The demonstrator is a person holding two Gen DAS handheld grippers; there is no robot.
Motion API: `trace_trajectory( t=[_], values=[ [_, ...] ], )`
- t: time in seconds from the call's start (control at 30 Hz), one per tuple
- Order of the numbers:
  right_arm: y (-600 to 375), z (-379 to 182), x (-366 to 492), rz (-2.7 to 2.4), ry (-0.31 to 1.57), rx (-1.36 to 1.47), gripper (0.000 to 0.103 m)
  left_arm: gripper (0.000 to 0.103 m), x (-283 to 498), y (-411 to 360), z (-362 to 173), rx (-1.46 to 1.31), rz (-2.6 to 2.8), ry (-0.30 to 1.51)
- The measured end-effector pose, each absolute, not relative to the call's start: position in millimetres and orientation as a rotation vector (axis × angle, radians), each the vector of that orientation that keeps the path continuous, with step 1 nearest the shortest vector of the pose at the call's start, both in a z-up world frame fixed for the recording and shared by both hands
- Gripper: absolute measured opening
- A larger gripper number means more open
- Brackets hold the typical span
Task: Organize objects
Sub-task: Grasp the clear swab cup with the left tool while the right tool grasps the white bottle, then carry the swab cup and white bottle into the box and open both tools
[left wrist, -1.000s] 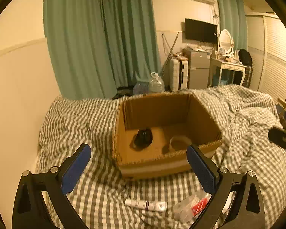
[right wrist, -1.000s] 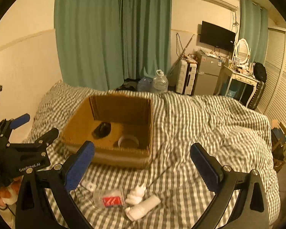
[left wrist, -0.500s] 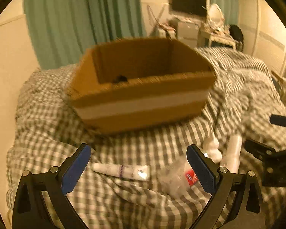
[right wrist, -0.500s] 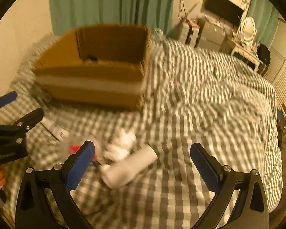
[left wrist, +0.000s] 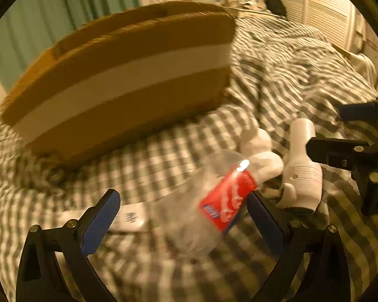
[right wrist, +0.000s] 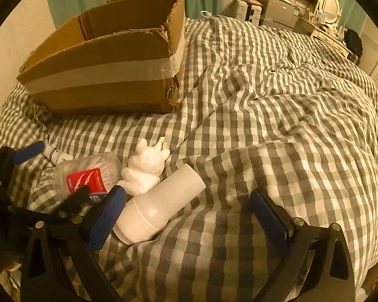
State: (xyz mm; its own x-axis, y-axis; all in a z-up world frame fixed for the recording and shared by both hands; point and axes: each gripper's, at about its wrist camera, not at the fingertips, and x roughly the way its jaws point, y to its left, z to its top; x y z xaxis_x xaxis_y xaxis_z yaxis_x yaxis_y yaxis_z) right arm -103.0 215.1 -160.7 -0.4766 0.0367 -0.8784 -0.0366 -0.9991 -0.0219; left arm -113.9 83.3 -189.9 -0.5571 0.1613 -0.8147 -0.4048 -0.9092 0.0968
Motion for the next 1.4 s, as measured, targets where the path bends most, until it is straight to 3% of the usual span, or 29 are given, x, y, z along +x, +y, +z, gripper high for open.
trace_trajectory(
  t=[0.1, 0.17, 0.3, 0.33, 0.77, 0.9, 1.13, 1.4],
  values=[
    [213.2, -162.0, -106.0, 2.656, -0.008, -1.589, 0.099, 0.103, -118.0, 97.1, -202.4, -1.257, 2.429, 0.423],
    [212.4, -163.4, -107.6, 2.651, -0.010, -1.594, 0.099, 0.088, -119.9, 100.2, -209.3, -1.254, 2.394, 0.409],
    [210.6, -166.6, -108.1, 2.646, -0.030, -1.599, 0.099, 0.080, -115.4, 97.5, -208.3, -1.245, 2.368, 0.378],
    [209.9, -167.3, -108.7, 2.644, -0.038, -1.598, 0.099, 0.074, -112.6, 96.9, -204.5, -1.233, 2.377, 0.384],
    [178.5, -191.2, -120.8, 2.577, -0.209, -1.729, 0.098, 0.067, -114.1, 40.9, -158.5, -1.268, 2.583, 0.230],
    [164.4, -209.8, -131.1, 2.535, -0.270, -1.808, 0.093, 0.067, -114.2, 33.9, -154.0, -1.245, 2.619, 0.246],
    [155.8, -214.0, -134.2, 2.567, -0.278, -1.819, 0.060, 0.067, -115.0, 27.1, -155.6, -1.258, 2.623, 0.226],
    [142.7, -184.7, -120.4, 2.677, -0.337, -1.673, 0.059, 0.066, -109.6, 24.6, -149.3, -1.251, 2.630, 0.226]
  ],
)
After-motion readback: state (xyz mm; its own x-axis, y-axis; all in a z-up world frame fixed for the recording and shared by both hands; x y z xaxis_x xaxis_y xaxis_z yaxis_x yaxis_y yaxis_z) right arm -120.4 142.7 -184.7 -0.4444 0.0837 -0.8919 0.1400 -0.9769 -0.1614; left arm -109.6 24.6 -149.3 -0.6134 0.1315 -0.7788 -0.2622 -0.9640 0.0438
